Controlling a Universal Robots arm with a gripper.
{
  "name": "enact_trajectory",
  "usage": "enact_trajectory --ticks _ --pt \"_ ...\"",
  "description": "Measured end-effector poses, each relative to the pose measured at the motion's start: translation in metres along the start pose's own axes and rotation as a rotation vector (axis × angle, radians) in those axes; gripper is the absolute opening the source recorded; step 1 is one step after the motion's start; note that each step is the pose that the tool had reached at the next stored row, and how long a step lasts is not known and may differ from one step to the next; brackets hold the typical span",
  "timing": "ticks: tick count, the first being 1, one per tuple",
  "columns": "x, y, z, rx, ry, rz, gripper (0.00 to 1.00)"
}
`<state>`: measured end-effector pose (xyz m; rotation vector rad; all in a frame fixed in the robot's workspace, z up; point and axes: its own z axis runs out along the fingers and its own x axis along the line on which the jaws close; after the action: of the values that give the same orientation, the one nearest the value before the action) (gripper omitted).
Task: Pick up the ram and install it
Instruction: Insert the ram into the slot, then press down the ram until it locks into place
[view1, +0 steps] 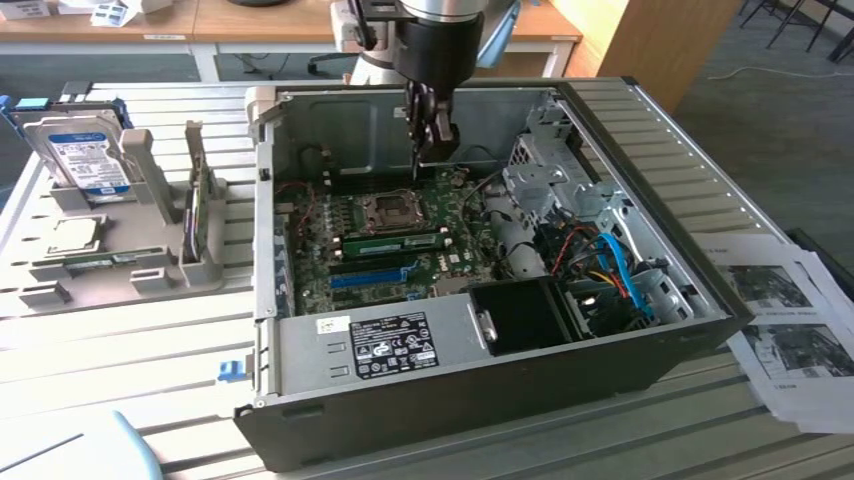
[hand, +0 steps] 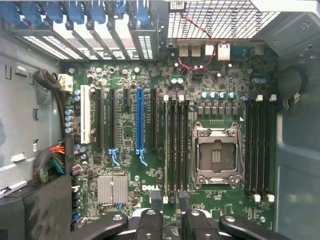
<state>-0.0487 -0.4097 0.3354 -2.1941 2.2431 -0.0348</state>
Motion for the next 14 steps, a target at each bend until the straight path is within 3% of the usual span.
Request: enact_trajectory --ticks 7,14 --pt "-0.0001 -0.0049 0.0001 -0.0266 0.0006 0.000 0.24" --pt "-0.0001 -0.0052 0.0001 -0.0279 0.0006 0.000 0.24"
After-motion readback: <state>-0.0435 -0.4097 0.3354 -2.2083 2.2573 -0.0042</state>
